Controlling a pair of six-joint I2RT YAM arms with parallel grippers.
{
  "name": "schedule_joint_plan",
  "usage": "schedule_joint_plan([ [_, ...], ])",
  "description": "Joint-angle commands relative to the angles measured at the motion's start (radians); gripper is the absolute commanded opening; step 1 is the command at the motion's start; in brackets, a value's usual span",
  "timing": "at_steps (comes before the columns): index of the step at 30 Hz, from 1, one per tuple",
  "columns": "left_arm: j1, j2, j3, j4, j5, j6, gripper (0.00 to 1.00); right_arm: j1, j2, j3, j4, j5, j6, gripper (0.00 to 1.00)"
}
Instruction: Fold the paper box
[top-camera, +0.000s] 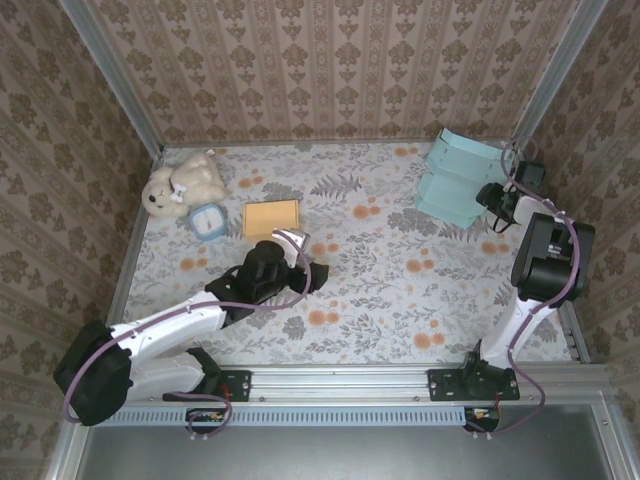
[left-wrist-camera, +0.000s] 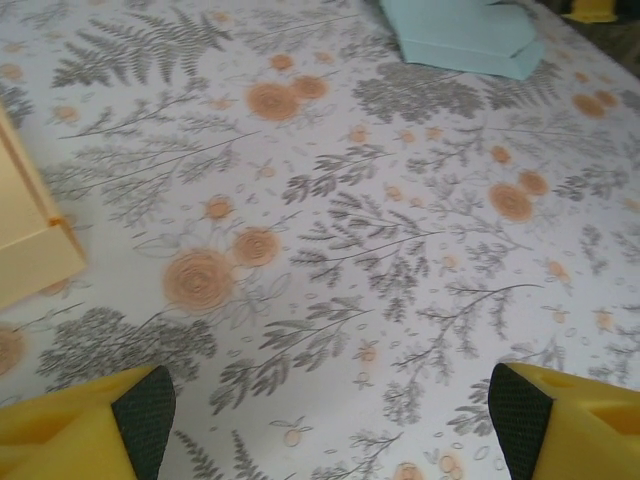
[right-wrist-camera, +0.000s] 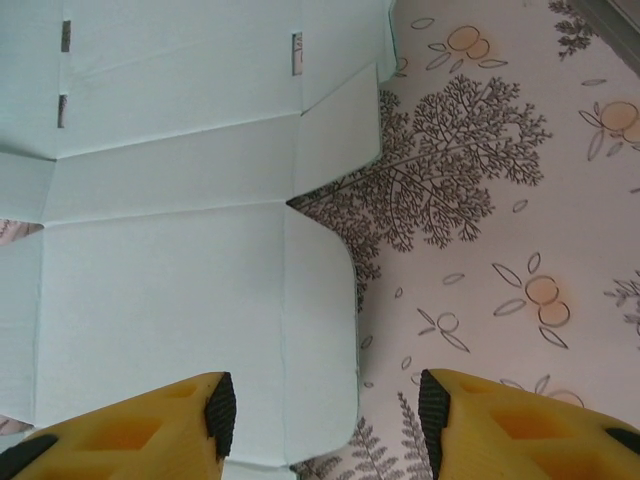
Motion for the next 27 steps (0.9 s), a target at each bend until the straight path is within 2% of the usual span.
schedule_joint_plan([
  [1, -0.036, 0.008, -0.014, 0.099, 0.086, 0.061, 0.85, -0.004, 0.050, 0.045, -0.032, -0.080, 0.035, 0.53],
  [6, -0.111, -0.011, -0.032, 0.161, 0.055, 0.117, 0.85, -0.006, 0.076, 0.081, -0.074, -0.082, 0.033, 0.51],
  [10, -0.144, -0.057, -0.076, 0.234, 0.005, 0.131, 0.85, -0.005, 0.076, 0.086, -0.096, -0.030, 0.049, 0.52],
  [17, -0.149, -0.166, -0.142, 0.264, -0.068, 0.125, 0.87, -0.006, 0.088, 0.101, -0.114, -0.023, 0.051, 0.51],
  [25, -0.149, -0.225, -0.174, 0.268, -0.088, 0.125, 0.88, -0.004, 0.099, 0.118, -0.130, -0.017, 0.049, 0.51],
  [27, -0.149, -0.221, -0.174, 0.272, -0.087, 0.123, 0.88, -0.002, 0.097, 0.120, -0.136, -0.007, 0.049, 0.47],
])
